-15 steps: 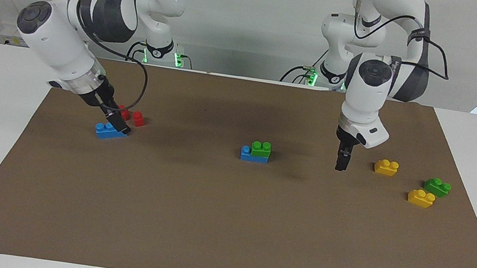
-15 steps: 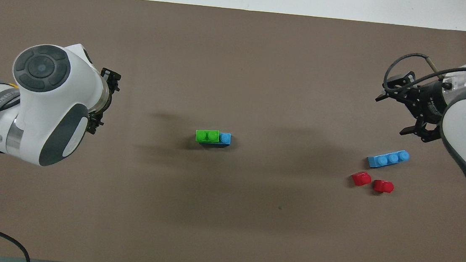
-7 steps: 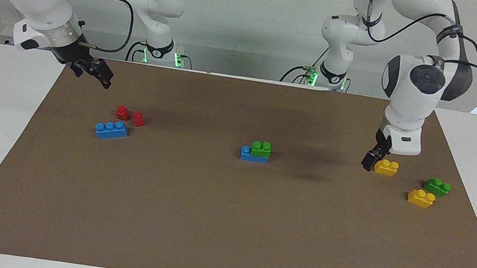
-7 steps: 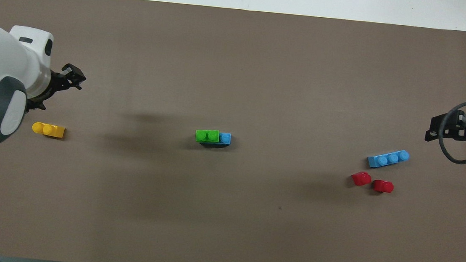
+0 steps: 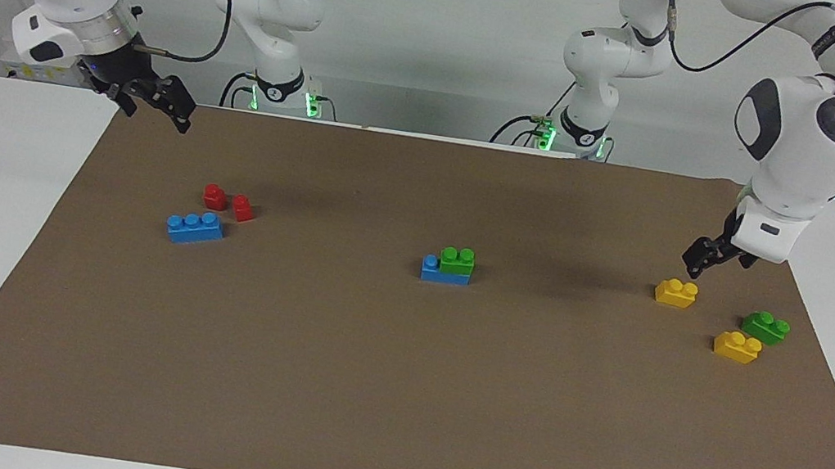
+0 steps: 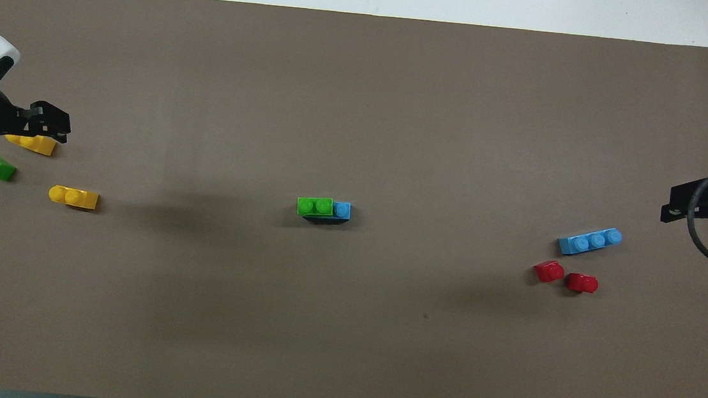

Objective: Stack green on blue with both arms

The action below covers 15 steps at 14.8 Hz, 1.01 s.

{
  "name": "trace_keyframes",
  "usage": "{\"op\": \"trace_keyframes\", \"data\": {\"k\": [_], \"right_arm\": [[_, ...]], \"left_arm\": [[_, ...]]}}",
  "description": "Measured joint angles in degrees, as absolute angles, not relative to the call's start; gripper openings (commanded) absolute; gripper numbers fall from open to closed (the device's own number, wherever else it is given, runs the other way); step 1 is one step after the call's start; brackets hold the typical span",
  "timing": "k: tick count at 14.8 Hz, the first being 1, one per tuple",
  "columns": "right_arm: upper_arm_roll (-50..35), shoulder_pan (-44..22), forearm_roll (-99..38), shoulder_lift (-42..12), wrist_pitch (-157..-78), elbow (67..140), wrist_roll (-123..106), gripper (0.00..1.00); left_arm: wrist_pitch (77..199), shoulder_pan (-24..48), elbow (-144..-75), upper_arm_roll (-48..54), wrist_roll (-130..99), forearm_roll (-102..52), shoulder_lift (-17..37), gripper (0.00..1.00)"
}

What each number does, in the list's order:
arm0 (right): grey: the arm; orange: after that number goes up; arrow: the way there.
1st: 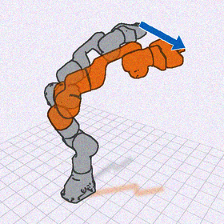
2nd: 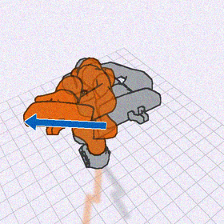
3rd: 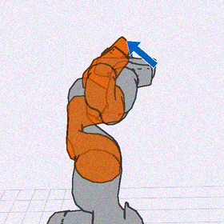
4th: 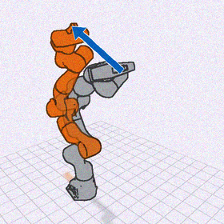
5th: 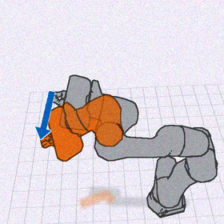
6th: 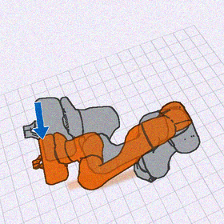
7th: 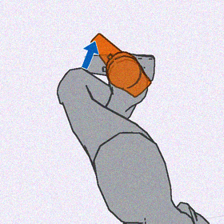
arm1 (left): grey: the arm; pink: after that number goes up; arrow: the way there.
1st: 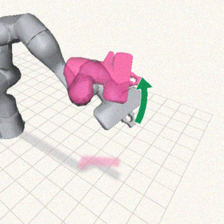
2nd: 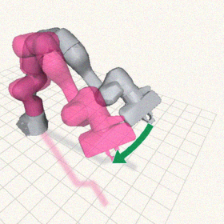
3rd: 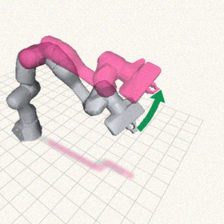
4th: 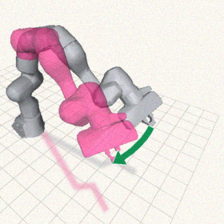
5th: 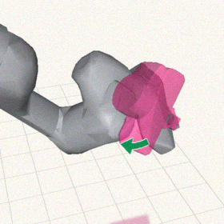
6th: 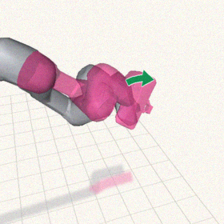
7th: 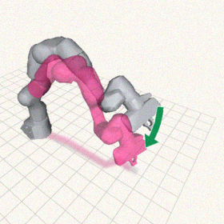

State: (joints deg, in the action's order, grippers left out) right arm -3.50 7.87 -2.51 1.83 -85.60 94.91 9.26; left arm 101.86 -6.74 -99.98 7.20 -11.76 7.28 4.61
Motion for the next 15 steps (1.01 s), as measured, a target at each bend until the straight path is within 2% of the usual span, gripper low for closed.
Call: {"op": "trace_keyframes", "data": {"k": [6,15], "right_arm": [[-4.2,7.2,-2.5,1.8,-85.6,93.1,9.1,1.00],[-4.2,7.1,-0.7,1.6,-85.6,92.9,7.1,1.00]], "left_arm": [[85.7,-6.4,-90.8,8.2,-7.2,2.3,4.5,1.00],[84.6,-6.3,-89.3,9.3,-7.2,1.9,4.5,1.00]]}}
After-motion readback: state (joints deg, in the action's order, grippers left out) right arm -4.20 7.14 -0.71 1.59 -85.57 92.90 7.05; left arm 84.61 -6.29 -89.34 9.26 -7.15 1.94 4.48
